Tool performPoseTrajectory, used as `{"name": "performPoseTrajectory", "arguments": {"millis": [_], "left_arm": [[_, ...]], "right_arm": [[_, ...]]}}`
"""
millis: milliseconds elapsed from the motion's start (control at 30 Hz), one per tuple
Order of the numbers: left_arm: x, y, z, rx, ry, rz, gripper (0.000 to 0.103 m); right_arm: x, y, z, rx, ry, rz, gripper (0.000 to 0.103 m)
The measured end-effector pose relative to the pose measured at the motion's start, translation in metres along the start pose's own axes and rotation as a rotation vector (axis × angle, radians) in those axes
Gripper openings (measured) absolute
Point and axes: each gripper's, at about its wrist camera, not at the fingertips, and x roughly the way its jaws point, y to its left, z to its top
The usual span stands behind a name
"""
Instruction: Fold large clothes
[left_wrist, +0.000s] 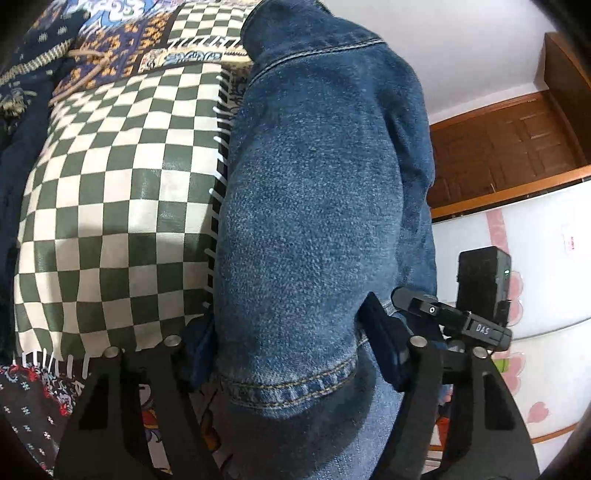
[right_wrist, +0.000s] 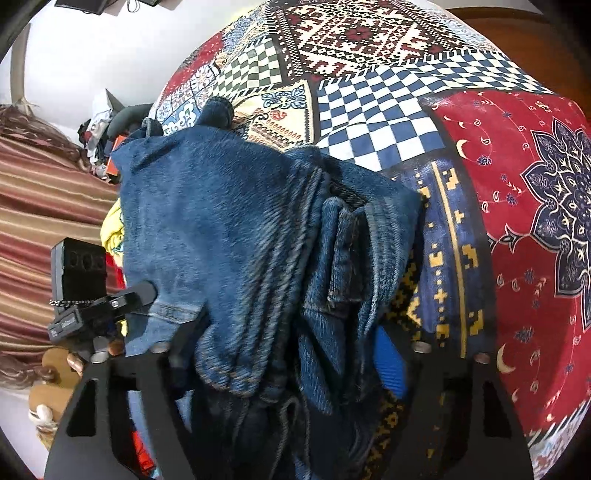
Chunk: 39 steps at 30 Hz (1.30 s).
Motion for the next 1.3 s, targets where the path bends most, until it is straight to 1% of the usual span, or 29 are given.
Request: {"name": "performPoseTrajectory", "arguments": {"millis": [33,100,200,267,367,533,700,833,967,1100,1300], "left_arm": [[0.001,-0.003,0.000,0.009,-0.007,0.006,0.062],[-0.008,-0.011,-0.005,0.036,-0.027,0.014,0.056],[-0.021,-0.025,-0.011,0.075,-0.051,0.025,0.052],[-0.037,-0.036,-0.016,0.094,-0.078,0.028,0.052],[-0.058,-0.048,-0.019,0.123,-0.125,0.036,0.051],[-0.126,-0.056,-0.034,0.182,-0.244,0.052,0.051],[-0.195,-0.052,-0.037,0.217,-0.352,0.077,0.051],[-0.244,-0.039,-0.036,0.220,-0.417,0.113,0.051],[-0.279,-0.013,-0.033,0.196,-0.456,0.155,0.051],[-0.296,0.021,-0.024,0.147,-0.468,0.194,0.051],[-0.294,0.084,0.004,0.061,-0.457,0.246,0.051]], "right_arm": [[0.000,0.002,0.002,0.002,-0.006,-0.005,0.059],[-0.003,0.007,0.001,-0.004,-0.020,-0.013,0.049],[-0.014,0.025,-0.002,-0.038,-0.044,-0.025,0.040],[-0.019,0.039,-0.001,-0.067,-0.061,-0.034,0.037],[-0.032,0.068,-0.004,-0.127,-0.098,-0.050,0.035],[-0.046,0.130,-0.009,-0.253,-0.166,-0.063,0.035],[-0.046,0.183,-0.010,-0.328,-0.212,-0.026,0.035],[-0.033,0.224,-0.006,-0.381,-0.233,0.013,0.035],[-0.009,0.255,0.000,-0.406,-0.225,0.059,0.035],[0.032,0.277,0.012,-0.416,-0.194,0.077,0.035],[0.092,0.293,0.032,-0.380,-0.130,0.092,0.035]]}}
